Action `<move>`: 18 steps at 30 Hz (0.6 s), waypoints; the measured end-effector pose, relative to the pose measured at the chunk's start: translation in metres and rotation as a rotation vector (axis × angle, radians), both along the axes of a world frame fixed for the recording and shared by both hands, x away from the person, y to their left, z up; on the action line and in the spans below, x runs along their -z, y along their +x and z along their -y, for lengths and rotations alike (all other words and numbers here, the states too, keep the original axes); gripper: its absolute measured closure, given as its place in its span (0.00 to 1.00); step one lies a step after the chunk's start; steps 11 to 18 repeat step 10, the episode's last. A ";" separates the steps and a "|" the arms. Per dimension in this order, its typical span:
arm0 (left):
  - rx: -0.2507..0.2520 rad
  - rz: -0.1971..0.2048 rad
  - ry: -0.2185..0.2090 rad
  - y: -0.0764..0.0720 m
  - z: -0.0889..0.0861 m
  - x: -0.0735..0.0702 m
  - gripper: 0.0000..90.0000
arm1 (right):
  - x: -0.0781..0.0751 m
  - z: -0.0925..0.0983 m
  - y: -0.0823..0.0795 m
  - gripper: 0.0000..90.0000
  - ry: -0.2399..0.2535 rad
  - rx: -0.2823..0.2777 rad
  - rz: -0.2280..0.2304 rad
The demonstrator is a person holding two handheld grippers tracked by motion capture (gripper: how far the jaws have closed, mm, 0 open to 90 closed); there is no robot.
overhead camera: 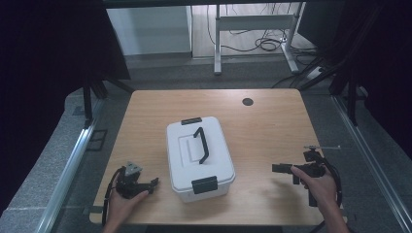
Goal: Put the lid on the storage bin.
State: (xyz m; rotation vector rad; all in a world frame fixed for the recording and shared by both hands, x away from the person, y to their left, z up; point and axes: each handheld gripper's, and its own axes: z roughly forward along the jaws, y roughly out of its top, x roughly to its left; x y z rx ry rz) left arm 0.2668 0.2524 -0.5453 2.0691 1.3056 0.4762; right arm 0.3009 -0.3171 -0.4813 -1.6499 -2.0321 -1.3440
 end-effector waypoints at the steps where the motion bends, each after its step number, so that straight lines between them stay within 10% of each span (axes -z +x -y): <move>1: -0.001 0.000 0.000 0.000 0.000 0.000 0.14 | 0.000 0.001 0.000 0.42 -0.003 0.000 0.005; 18: -0.009 -0.001 0.000 -0.001 0.001 0.000 0.14 | 0.006 0.007 0.003 0.40 0.019 -0.005 0.019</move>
